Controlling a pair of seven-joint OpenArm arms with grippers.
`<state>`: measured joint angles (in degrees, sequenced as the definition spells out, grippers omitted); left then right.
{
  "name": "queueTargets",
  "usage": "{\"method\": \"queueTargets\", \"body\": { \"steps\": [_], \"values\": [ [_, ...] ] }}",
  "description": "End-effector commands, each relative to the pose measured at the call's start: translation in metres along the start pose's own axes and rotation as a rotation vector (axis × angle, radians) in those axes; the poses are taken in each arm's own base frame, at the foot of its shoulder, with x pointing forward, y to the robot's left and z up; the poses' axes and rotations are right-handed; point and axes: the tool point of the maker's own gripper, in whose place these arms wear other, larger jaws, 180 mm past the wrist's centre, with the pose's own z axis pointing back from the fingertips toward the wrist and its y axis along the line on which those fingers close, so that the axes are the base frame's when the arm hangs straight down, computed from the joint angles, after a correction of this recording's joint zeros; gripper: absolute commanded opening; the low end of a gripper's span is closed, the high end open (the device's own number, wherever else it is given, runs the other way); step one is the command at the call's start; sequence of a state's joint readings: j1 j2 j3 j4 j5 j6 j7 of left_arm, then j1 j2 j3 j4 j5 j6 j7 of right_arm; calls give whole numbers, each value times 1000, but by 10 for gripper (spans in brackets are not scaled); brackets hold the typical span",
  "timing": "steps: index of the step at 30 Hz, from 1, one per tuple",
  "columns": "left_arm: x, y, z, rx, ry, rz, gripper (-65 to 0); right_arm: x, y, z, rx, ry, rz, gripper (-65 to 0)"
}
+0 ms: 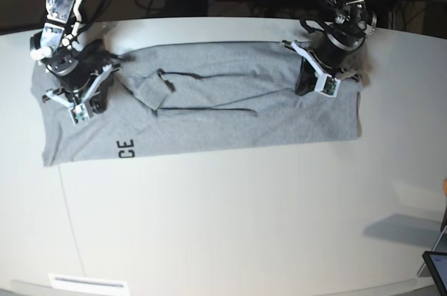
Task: Fold the T-shirt properly
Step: 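Lower both grippers onto the strip's two ends and pinch the fabric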
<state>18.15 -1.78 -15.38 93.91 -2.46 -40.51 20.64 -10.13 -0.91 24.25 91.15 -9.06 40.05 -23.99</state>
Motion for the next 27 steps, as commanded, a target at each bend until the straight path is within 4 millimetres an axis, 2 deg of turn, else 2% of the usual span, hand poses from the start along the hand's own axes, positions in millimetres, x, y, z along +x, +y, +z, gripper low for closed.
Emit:
{"method": "queueTargets", "body": {
  "steps": [1, 7, 12, 15, 19, 22, 27],
  "values": [
    [-7, 7, -1, 24, 51, -31, -650, -10, -4, -3, -11, 66, 21, -650],
    [8, 21, -23, 42, 41, -56, -650, 2, -13, -20, -2, 56, 19, -650],
    [21, 30, -29, 66, 36, -103, -650, 14, -18, -28, -3, 38, 13, -650],
    [38, 32, -24, 81, -5, -126, -650, 28, -23, -22, -25, 6, 36, -650],
    [52, 36, -14, 110, 0, -166, -650, 55, -34, -7, -76, -51, 85, -650],
    [72, 38, -8, 129, -37, -186, -650, 77, -42, 2, -114, -80, 115, -650],
    [100, 42, -9, 140, -99, -183, -650, 101, -62, -2, -143, -105, 133, -650]
  ]
}}
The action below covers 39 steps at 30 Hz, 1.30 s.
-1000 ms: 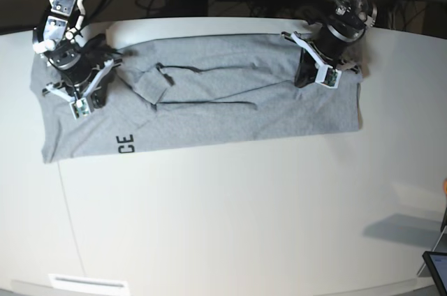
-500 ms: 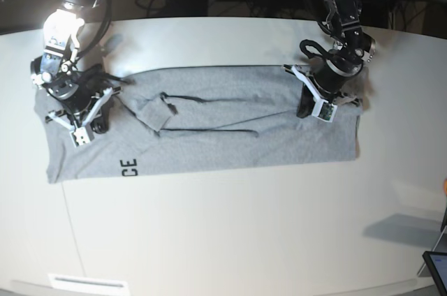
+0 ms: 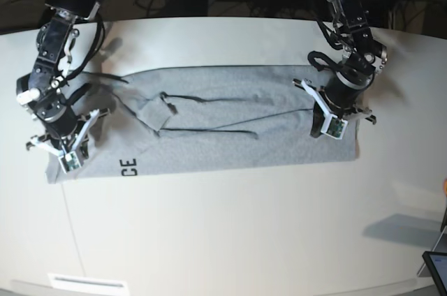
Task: Fold the T-shirt properly
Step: 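Lower both grippers onto the strip's two ends and pinch the fabric, then hold the strip ends with both grippers and press them flat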
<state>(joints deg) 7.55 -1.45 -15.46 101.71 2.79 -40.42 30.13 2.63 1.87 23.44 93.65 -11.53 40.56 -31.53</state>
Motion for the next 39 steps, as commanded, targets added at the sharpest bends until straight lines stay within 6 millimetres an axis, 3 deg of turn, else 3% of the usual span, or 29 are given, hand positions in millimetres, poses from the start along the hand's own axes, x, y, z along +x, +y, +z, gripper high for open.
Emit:
{"method": "queueTargets", "body": {
  "steps": [1, 3, 7, 11, 22, 26, 31, 35, 39],
  "values": [
    [12, 9, -3, 20, -26, 0, -650, 13, -14, -3, -26, -33, 1, -650],
    [12, 12, -12, 18, -11, 14, -650, 17, -22, -14, -19, -28, -10, -650],
    [6, 15, -27, 16, 6, 57, -650, 7, -35, -39, 13, 25, -43, -650],
    [-13, 19, -38, 31, 52, 110, -650, -8, -44, -52, 33, 73, -75, -650],
    [-42, 26, -47, 18, 92, 129, -650, -29, -45, -54, 49, 88, -82, -650],
    [-39, 29, -47, 24, 85, 130, -650, -26, -46, -53, 45, 81, -79, -650],
    [-24, 38, -43, 45, 50, 101, -650, -4, -57, -41, -1, 26, -35, -650],
    [-3, 42, -24, 78, 5, 39, -650, 11, -66, -12, -72, -14, 41, -650],
    [-4, 34, 2, 89, 45, -13, -650, -8, -74, 25, -152, 114, 97, -592]
  ]
}}
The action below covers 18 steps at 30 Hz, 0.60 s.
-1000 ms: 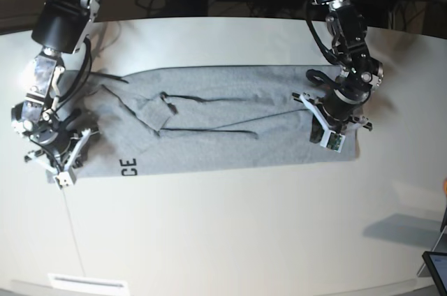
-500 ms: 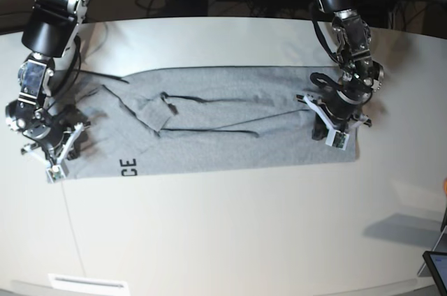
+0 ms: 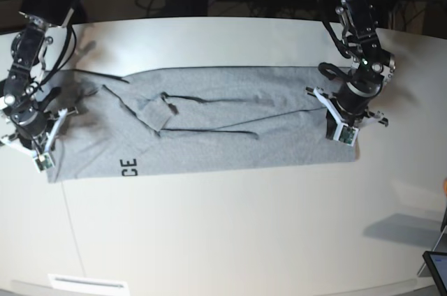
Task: Fold the T-shirt properly
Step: 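Hold the strip ends with both grippers and press them flat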
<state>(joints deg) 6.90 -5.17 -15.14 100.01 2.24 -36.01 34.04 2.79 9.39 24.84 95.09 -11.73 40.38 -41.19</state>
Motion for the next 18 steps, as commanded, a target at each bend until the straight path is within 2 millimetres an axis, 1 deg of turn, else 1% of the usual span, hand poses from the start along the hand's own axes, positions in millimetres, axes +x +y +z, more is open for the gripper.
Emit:
{"method": "queueTargets", "body": {
  "steps": [1, 2, 4, 5, 7, 8, 9, 12, 14, 16, 18],
  "values": [
    [10, 1, 8, 11, -34, -15, -650, 14, -20, 14, -64, -43, -15, -566],
    [7, -2, 12, 8, -28, -21, -650, 11, -23, 23, -90, -34, -33, -540],
    [-6, -8, 18, -4, 0, -24, -650, 2, -31, 41, -146, -10, -73, -479],
    [-10, -10, 20, -8, 11, -23, -650, -3, -30, 47, -156, 9, -79, -447],
    [-21, -14, 21, -19, 37, -18, -650, -18, -26, 52, -154, 78, -76, -373],
    [-27, -16, 21, -25, 49, -14, -650, -26, -23, 54, -152, 112, -79, -344],
    [-31, -18, 20, -30, 60, -9, -650, -34, -18, 54, -141, 138, -87, -329],
    [-41, -20, 17, -42, 84, 5, -650, -51, 1, 54, -106, 177, -123, -347],
    [-43, -20, 16, -43, 88, 8, -650, -59, 9, 56, -90, 195, -127, -364],
    [-43, -21, 16, -44, 89, 9, -650, -64, 17, 58, -79, 205, -130, -379],
    [-43, -20, 16, -43, 90, 6, -650, -66, 25, 63, -72, 207, -131, -373]
  ]
}}
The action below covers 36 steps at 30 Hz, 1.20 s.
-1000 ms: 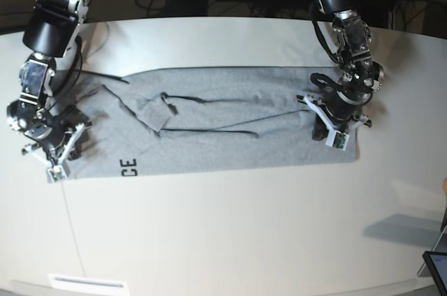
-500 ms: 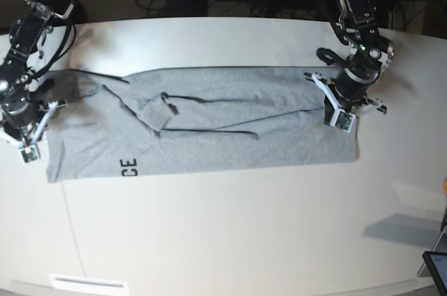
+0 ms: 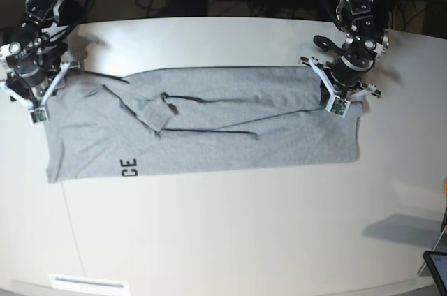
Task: Fold the T-shirt properly
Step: 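Hold the strip ends with both grippers and press them flat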
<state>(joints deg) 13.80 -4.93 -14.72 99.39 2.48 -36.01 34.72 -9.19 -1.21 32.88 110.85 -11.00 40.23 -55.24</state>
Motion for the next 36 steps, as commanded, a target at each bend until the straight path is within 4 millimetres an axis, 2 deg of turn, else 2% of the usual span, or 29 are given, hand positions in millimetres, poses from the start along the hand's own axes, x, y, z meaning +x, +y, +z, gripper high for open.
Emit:
{"method": "queueTargets", "body": {
  "steps": [1, 6, 10, 14, 21, 31, 36],
  "values": [
    [11, 6, 2, 14, -43, -3, -650, 8, -4, 5, -19, -33, 2, -373],
    [4, 6, -2, 6, -22, 9, -650, -4, 1, 6, -8, -5, 10, -373],
    [-4, 4, -9, -6, -2, 27, -650, -3, 0, 5, -9, -9, 9, -371],
    [1, 3, -8, -6, -46, 23, -650, -3, 0, 5, -8, -8, 8, -371],
    [1, 3, -8, -6, -47, 23, -650, -3, 10, -2, 47, -20, -19, -373],
    [1, 3, -8, -6, -47, 23, -650, -3, 11, -2, 53, -22, -22, -377],
    [1, 4, -8, -5, -47, 23, -650, -3, 14, -9, 70, -14, -32, -377]
  ]
}}
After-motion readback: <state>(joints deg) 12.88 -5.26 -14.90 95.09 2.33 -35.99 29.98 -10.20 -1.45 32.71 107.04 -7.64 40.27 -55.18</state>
